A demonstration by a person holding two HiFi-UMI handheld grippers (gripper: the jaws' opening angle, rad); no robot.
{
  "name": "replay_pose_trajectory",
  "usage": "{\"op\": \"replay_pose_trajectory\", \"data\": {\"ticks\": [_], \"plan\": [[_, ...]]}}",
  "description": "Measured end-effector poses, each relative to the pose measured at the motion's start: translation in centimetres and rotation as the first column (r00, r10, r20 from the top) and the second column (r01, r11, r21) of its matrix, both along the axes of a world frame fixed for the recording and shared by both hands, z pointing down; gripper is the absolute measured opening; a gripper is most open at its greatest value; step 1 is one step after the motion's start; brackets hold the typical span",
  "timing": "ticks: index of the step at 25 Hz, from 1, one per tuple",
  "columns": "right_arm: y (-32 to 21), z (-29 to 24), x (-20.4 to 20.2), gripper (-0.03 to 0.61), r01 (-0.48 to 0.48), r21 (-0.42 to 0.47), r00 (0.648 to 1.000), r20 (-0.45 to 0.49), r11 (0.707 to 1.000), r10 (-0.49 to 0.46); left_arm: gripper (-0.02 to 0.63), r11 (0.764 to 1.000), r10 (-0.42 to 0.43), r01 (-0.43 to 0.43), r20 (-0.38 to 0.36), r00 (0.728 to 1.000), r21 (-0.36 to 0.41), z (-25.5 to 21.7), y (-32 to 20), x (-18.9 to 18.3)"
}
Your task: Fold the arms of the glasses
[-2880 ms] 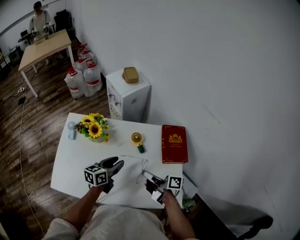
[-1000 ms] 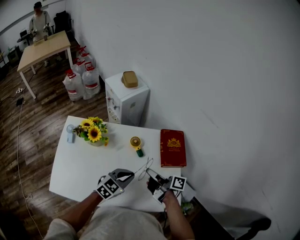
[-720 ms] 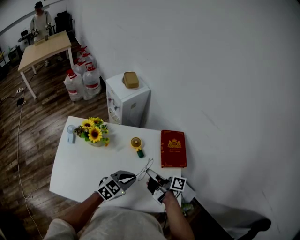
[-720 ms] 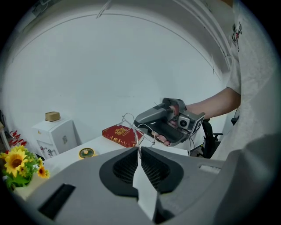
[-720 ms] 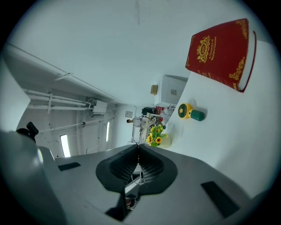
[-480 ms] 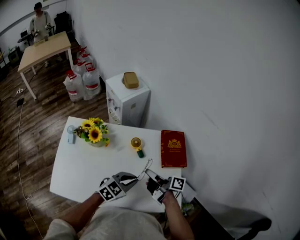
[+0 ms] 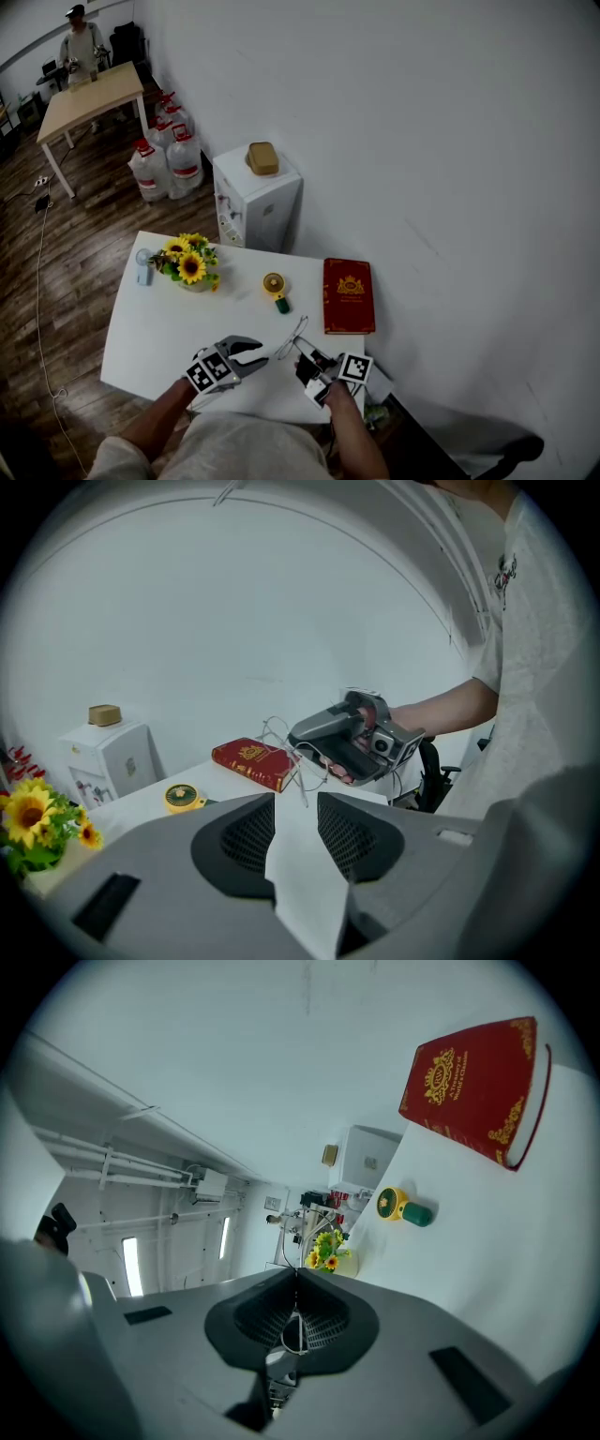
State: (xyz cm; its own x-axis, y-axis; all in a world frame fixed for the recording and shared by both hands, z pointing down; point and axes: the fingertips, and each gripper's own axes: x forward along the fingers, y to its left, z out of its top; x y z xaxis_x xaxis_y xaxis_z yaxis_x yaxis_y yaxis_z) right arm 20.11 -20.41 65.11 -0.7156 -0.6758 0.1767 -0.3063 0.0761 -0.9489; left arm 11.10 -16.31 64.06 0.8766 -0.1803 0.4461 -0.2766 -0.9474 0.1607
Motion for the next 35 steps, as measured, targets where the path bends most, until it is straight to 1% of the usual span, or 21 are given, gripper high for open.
{"op": "replay_pose_trajectory", "data": {"ticks": [2,4,8,10,11,12,13,15,17,19,22,23,24,25,26,27,28,29,35], "plan": [[0.0,0.2,0.3,0.012,-0.011,0.008,1.000,-0.015,1.000,0.011,0.127,0.998,-0.068,0.068,0.002,0.998,0.006,-0.1,-1.4,-1.2],[0.0,0.3,0.4,0.012,-0.018,0.012,0.999,-0.028,1.000,0.018,0.126,0.988,-0.153,0.153,0.009,0.988,0.027,-0.3,-3.2,-2.5],[0.2,0.6,0.5,0.012,-0.037,-0.012,0.998,-0.049,0.999,0.036,0.090,0.950,-0.300,0.294,0.037,0.953,0.108,-1.0,-6.3,-5.0],[0.3,0.8,0.8,0.012,-0.051,-0.030,0.997,-0.061,0.998,0.049,0.066,0.930,-0.351,0.345,0.031,0.936,0.127,-1.5,-7.4,-5.9],[0.3,0.7,0.8,0.012,-0.051,-0.025,0.997,-0.064,0.998,0.050,0.055,0.921,-0.372,0.366,0.025,0.928,0.132,-1.9,-7.8,-6.3],[0.2,0.4,0.7,0.012,-0.044,-0.001,0.997,-0.069,0.999,0.044,0.043,0.913,-0.391,0.385,0.020,0.920,0.137,-2.2,-8.1,-6.7],[-0.1,-0.2,0.6,0.012,-0.023,0.054,0.997,-0.076,0.998,0.027,0.035,0.905,-0.408,0.402,0.015,0.913,0.140,-2.5,-8.5,-7.0],[-0.9,-2.0,0.0,0.012,0.025,0.185,0.997,-0.081,0.982,-0.010,0.025,0.887,-0.444,0.437,0.013,0.896,0.150,-3.0,-9.2,-7.8],[-1.1,-2.6,0.0,0.012,0.027,0.220,0.997,-0.083,0.975,-0.009,0.021,0.869,-0.477,0.468,0.020,0.879,0.163,-3.4,-9.8,-8.5],[-1.1,-2.8,0.2,0.012,0.018,0.225,0.996,-0.088,0.974,0.002,0.021,0.858,-0.494,0.485,0.019,0.869,0.168,-3.6,-10.2,-8.9],[-1.2,-3.6,0.1,0.011,0.017,0.262,0.996,-0.089,0.965,0.007,0.021,0.850,-0.508,0.499,0.011,0.861,0.168,-3.8,-10.4,-9.4],[-1.2,-3.7,0.1,0.011,0.010,0.259,0.995,-0.096,0.966,0.015,0.020,0.849,-0.509,0.500,0.008,0.861,0.169,-3.9,-10.4,-9.5],[-1.0,-3.4,0.3,0.011,-0.005,0.234,0.994,-0.102,0.972,0.030,0.021,0.850,-0.506,0.498,0.005,0.862,0.170,-3.9,-10.4,-9.5],[-0.7,-2.8,0.6,0.011,-0.030,0.185,0.993,-0.106,0.982,0.050,0.021,0.852,-0.503,0.495,0.004,0.864,0.171,-3.9,-10.3,-9.5],[-0.5,-2.5,0.8,0.011,-0.044,0.156,0.992,-0.107,0.987,0.061,0.020,0.853,-0.500,0.492,0.004,0.866,0.172,-3.9,-10.2,-9.5],[-0.6,-2.8,0.6,0.011,-0.031,0.184,0.993,-0.103,0.983,0.051,0.021,0.854,-0.499,0.491,0.004,0.867,0.171,-3.8,-10.1,-9.4],[-0.9,-3.5,0.3,0.011,-0.008,0.235,0.995,-0.097,0.972,0.031,0.020,0.854,-0.499,0.492,0.002,0.867,0.168,-3.8,-10.0,-9.4],[-1.1,-4.0,0.0,0.011,0.008,0.268,0.996,-0.093,0.963,0.018,0.020,0.854,-0.500,0.494,-0.001,0.866,0.163,-3.7,-9.9,-9.4],[-0.9,-4.5,-0.2,0.011,0.013,0.287,0.996,-0.092,0.958,0.014,0.020,0.851,-0.511,0.505,0.009,0.859,0.148,-3.1,-9.6,-9.4]]}}
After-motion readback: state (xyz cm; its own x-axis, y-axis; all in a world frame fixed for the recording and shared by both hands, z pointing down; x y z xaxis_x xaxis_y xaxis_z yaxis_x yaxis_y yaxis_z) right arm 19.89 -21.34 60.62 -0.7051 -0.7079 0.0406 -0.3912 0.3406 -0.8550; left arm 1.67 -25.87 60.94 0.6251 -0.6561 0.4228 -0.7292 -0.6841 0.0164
